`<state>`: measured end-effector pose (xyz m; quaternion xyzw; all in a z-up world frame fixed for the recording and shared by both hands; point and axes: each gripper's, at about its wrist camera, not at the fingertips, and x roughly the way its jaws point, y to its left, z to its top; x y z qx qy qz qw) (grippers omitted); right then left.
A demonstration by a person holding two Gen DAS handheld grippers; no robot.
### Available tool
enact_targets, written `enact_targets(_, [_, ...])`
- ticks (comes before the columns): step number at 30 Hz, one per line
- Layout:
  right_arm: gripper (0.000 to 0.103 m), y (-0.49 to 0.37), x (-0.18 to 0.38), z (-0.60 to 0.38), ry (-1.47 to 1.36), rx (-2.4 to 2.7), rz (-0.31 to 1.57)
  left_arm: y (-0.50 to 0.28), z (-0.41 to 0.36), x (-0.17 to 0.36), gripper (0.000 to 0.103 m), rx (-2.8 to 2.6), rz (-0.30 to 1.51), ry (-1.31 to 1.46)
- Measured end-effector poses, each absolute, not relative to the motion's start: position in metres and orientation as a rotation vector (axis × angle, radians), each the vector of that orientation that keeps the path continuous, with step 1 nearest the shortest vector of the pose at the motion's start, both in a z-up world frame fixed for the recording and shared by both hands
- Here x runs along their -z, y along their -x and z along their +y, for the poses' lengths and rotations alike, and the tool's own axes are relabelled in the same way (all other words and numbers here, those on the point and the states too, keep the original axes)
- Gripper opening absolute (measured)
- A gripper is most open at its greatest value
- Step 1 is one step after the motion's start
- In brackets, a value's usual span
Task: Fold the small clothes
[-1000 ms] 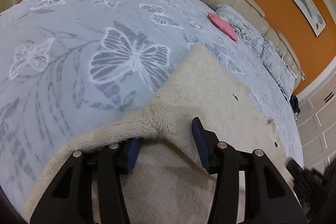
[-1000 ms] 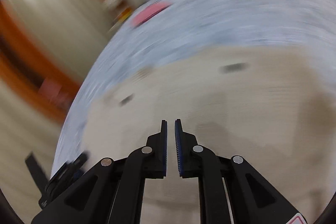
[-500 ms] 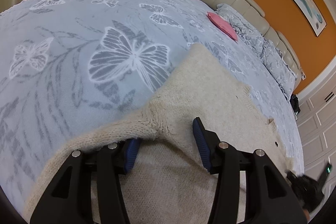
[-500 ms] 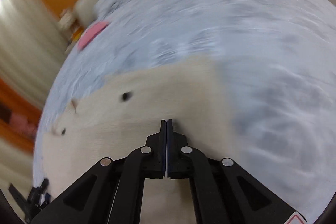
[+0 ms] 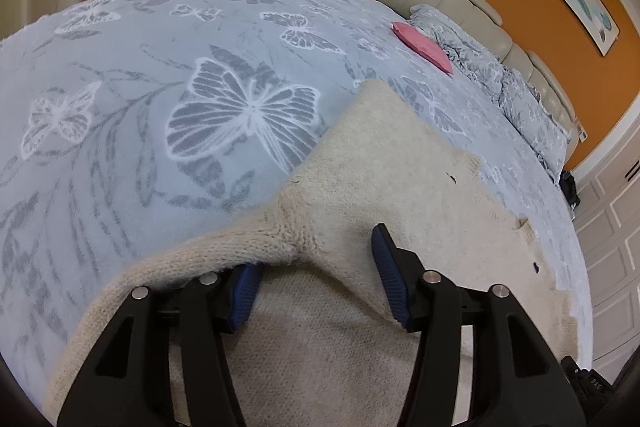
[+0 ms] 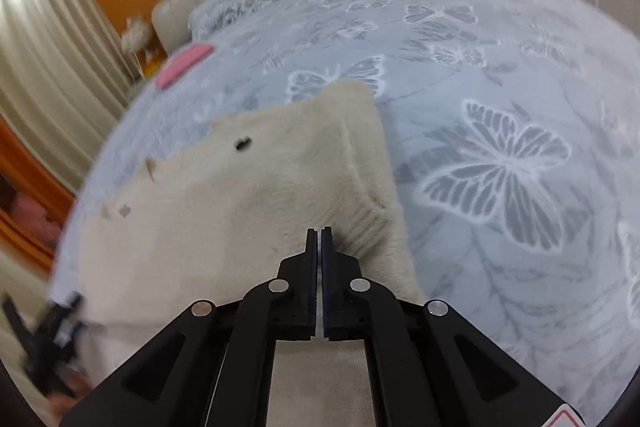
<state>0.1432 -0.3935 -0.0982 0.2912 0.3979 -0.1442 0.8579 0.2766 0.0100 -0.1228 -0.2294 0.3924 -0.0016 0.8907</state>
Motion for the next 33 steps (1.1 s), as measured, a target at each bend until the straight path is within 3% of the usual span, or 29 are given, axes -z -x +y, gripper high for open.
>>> enact_targets(2, [0.0,-0.132,0.104,-0.413,-0.75,0.279,0.798,-0.277,0.011,0.123,0.052,0.006,0.814,0.477])
enact_targets(4, [0.0,-0.122,0.088,-0.417,-0.71,0.372,0.771,-0.276,0.011,0.122,0.053,0.008,0.812,0.48])
enact_targets(6, [0.013,-0.114,0.075,-0.415,-0.647,0.444,0.771,-0.276,0.011,0.121,0.053,0.002,0.81,0.467])
enact_targets(10, [0.016,-0.075,0.054,-0.402,-0.663,0.394,0.818,-0.264,0.005,0.109,0.064,-0.016,0.831,0.438])
enact_targets(12, [0.036,-0.055,0.052,-0.394,-0.667,0.374,0.883,-0.244,0.014,0.1,0.073,0.004,0.866,0.461])
enact_targets(13, [0.054,-0.041,0.052,-0.39,-0.667,0.365,0.922,-0.236,0.021,0.098,0.078,-0.002,0.882,0.483])
enact_targets(14, [0.062,-0.023,0.052,-0.384,-0.664,0.345,0.97,-0.226,0.03,0.096,0.082,-0.011,0.906,0.517])
enact_targets(20, [0.066,0.062,0.068,-0.355,-0.709,0.183,1.267,-0.135,0.119,0.103,0.087,0.037,1.133,0.699])
enact_targets(24, [0.068,0.09,0.088,-0.333,-0.8,0.102,1.363,-0.094,0.142,0.118,0.087,0.086,1.288,0.769])
enact_targets(26, [0.068,0.09,0.095,-0.329,-0.812,0.106,1.384,-0.087,0.142,0.121,0.096,0.142,1.328,0.825])
enact_targets(28, [0.069,0.088,0.096,-0.33,-0.846,0.099,1.37,-0.086,0.133,0.129,0.097,0.186,1.39,0.825])
enact_targets(30, [0.069,0.085,0.1,-0.33,-0.892,0.095,1.369,-0.09,0.121,0.126,0.097,0.193,1.412,0.752])
enact_targets(31, [0.053,0.084,0.101,-0.33,-0.896,0.093,1.363,-0.092,0.116,0.125,0.095,0.205,1.426,0.724])
enact_targets(32, [0.008,0.083,0.101,-0.33,-0.907,0.09,1.357,-0.093,0.107,0.124,0.082,0.22,1.443,0.684])
enact_targets(33, [0.011,0.084,0.103,-0.33,-0.956,0.077,1.35,-0.093,0.103,0.123,0.066,0.221,1.455,0.659])
